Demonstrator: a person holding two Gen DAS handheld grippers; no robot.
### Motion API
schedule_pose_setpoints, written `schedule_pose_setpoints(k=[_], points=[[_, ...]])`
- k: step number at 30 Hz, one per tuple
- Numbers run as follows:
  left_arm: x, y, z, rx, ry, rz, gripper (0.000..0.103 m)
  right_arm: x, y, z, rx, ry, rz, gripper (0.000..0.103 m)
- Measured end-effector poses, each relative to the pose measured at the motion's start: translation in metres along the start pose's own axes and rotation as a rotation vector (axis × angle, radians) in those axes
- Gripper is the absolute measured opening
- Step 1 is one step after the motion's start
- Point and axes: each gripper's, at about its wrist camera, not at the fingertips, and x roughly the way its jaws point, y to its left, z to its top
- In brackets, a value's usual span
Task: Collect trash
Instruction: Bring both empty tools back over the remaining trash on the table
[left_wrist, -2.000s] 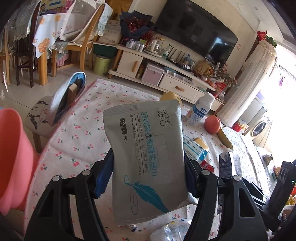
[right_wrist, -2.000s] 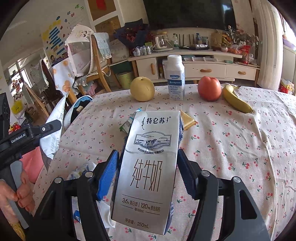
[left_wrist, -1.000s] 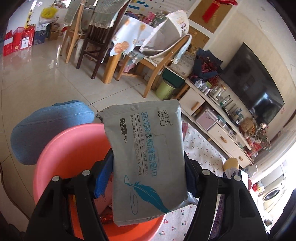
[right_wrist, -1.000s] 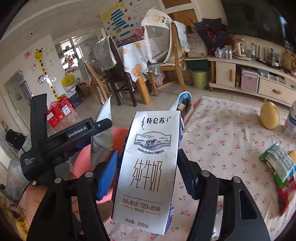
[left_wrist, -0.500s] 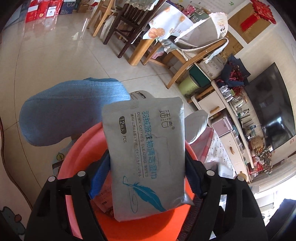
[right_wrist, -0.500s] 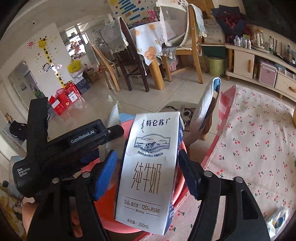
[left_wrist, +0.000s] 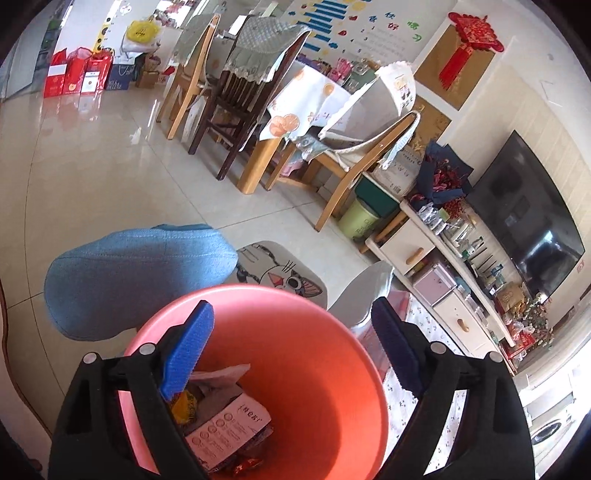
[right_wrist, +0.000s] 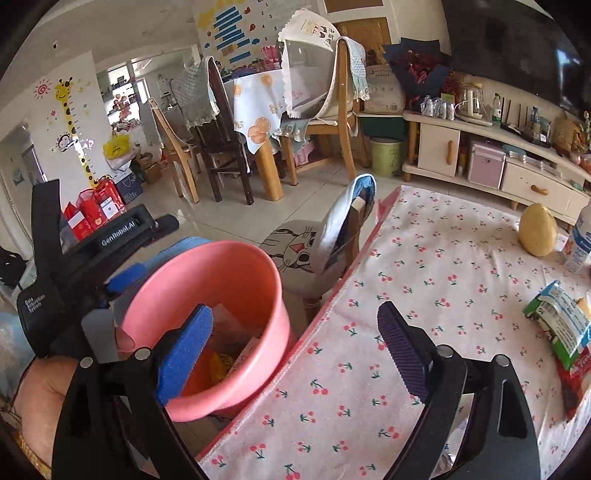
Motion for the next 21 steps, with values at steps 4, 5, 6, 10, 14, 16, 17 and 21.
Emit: schedule_pose_setpoints(k=[4,5,6,10,14,16,17,21], points=[[-0.008,-0.023,-0.005,0.083,-0.076,-0.062,0.093,-0.021,-0.009,-0.013,-0.066,-0.063,-0.056,0.095],[-0.01,-0.028,-0.007,0.105,-0.082,-0.076,0.094,-0.025,-0.01,-0.016,-0.087,-0.078,-0.068,0.096],[-0.011,-0.035,-0.009,0.132,-0.081,-0.092,0.095,-0.03,-0.012,-0.02,-0.105,-0.09,-0.08,0.097],[-0.016,-0.059,-0.019,0.276,-0.076,-0.047,0.095,-0.048,-0.02,-0.033,-0.169,-0.117,-0.154,0.098],[-0.017,-0.078,-0.028,0.346,-0.041,-0.038,0.095,-0.059,-0.029,-0.042,-0.204,-0.116,-0.208,0.098],[-0.019,-0.086,-0.033,0.361,-0.022,-0.047,0.095,-0.064,-0.034,-0.044,-0.203,-0.122,-0.215,0.098],[-0.02,-0.09,-0.036,0.372,-0.02,-0.048,0.095,-0.067,-0.036,-0.045,-0.203,-0.122,-0.22,0.098],[-0.02,-0.108,-0.048,0.429,0.008,-0.052,0.095,-0.074,-0.047,-0.051,-0.204,-0.119,-0.256,0.098]])
